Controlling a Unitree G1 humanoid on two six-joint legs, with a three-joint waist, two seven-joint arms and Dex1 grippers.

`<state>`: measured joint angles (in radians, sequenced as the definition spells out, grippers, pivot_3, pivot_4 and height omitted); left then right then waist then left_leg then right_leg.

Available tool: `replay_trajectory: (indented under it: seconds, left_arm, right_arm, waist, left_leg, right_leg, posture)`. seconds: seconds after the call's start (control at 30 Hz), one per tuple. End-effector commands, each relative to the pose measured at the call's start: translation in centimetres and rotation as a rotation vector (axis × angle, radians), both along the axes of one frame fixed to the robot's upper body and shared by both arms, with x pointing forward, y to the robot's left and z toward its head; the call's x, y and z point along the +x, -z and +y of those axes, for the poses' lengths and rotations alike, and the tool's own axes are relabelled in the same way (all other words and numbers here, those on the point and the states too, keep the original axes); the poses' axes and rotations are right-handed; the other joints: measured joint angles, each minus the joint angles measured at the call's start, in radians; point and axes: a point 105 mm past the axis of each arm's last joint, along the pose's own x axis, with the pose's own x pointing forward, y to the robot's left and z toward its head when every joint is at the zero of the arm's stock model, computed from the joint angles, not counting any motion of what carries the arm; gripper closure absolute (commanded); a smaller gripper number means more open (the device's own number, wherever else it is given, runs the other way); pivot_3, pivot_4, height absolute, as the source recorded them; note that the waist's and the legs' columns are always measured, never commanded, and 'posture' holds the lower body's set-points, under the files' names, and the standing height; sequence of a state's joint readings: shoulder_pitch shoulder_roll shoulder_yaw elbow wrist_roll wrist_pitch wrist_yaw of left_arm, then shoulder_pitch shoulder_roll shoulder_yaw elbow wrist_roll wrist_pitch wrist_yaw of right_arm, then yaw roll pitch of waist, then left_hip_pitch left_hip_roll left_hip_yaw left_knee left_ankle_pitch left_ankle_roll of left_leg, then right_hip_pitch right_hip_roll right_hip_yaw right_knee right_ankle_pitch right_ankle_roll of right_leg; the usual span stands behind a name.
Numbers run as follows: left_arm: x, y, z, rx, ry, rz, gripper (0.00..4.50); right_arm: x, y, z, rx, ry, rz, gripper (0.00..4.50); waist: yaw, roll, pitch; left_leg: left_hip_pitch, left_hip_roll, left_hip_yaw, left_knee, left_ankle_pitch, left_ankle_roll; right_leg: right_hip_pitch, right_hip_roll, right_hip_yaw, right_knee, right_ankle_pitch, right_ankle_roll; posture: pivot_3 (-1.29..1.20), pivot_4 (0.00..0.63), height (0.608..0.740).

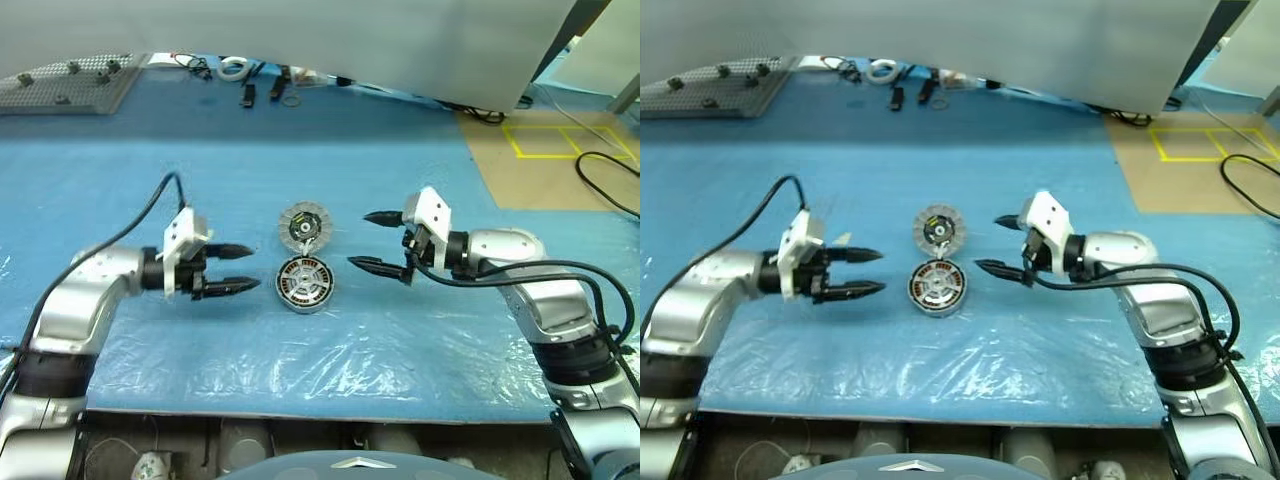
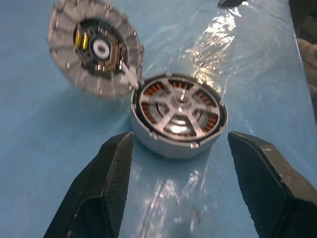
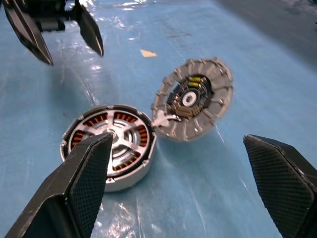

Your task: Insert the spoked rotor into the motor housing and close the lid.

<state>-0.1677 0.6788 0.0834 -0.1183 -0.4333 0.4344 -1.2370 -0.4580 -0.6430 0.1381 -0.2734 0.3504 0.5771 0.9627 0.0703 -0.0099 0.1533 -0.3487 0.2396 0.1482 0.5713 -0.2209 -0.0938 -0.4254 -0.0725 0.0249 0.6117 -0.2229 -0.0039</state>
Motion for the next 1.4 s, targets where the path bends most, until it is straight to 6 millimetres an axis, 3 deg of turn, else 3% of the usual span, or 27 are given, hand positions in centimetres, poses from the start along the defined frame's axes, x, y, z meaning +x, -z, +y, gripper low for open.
replay_trajectory:
  seconds: [0.03,0.3,0.47,0.57,0.93,1.2,1.4]
  left_arm:
    - [-0.5,-1.1,-0.6,-0.017,-0.017,-0.09,1.3]
    - [0.1,-2.8,-3.8,-0.062,0.047,-0.135,1.3]
    - [1.1,-2.5,-3.9,-0.034,0.061,-0.134,1.3]
    - [1.1,-2.1,-3.5,-0.026,0.054,-0.119,1.26]
    - [0.4,-1.4,-2.5,-0.004,-0.001,-0.107,1.26]
    - [0.1,-1.3,-2.3,0.0,-0.022,-0.115,1.26]
    - [0.6,-2.0,-3.8,-0.015,0.054,-0.122,1.26]
  right_arm:
    - [0.4,-0.8,0.3,0.0,-0.036,-0.024,0.0]
    - [0.6,0.7,-0.9,-0.034,-0.004,0.021,0.0]
    - [0.0,1.2,-0.8,-0.027,-0.004,0.029,0.0]
    - [-0.5,1.3,0.1,-0.016,-0.036,0.032,0.62]
    - [-0.2,1.5,0.6,-0.018,-0.066,0.044,4.35]
    - [-0.1,2.6,0.5,-0.029,-0.052,0.065,4.35]
    - [-0.7,3.7,-0.7,-0.037,-0.003,0.096,4.35]
  waist:
    - [0.003,0.0,0.0]
    - [0.001,0.0,0.0]
    - [-0.005,0.0,0.0]
    - [-0.008,0.0,0.0]
    - [-0.003,0.0,0.0]
    - [-0.003,0.0,0.0]
    - [0.001,0.0,0.0]
  left_leg:
    - [0.0,0.0,0.0,0.0,0.0,0.0]
    - [0.0,0.0,0.0,0.002,0.001,0.002]
    - [0.0,-0.001,0.001,0.002,0.002,0.003]
    - [0.0,-0.001,0.001,0.001,0.002,0.003]
    - [0.0,-0.001,0.001,0.002,0.001,0.002]
    - [0.0,-0.001,0.001,0.002,0.001,0.002]
    - [0.001,-0.001,0.001,0.003,0.001,0.002]
  right_leg:
    - [0.0,0.0,0.0,0.0,-0.001,-0.002]
    - [0.0,0.0,0.001,0.002,-0.002,-0.004]
    - [0.0,0.0,0.002,0.002,-0.002,-0.003]
    - [0.0,0.0,0.002,0.003,-0.002,-0.003]
    - [0.0,0.0,0.002,0.003,-0.002,-0.004]
    - [0.0,0.0,0.002,0.003,-0.002,-0.004]
    - [0.0,0.0,0.002,0.003,-0.002,-0.004]
  posture:
    - [0.0,0.15,0.74]
    - [0.0,0.15,0.74]
    - [0.0,0.15,0.74]
    - [0.0,0.15,0.74]
    - [0.0,0.15,0.74]
    - [0.0,0.15,0.74]
    - [0.0,0.15,0.74]
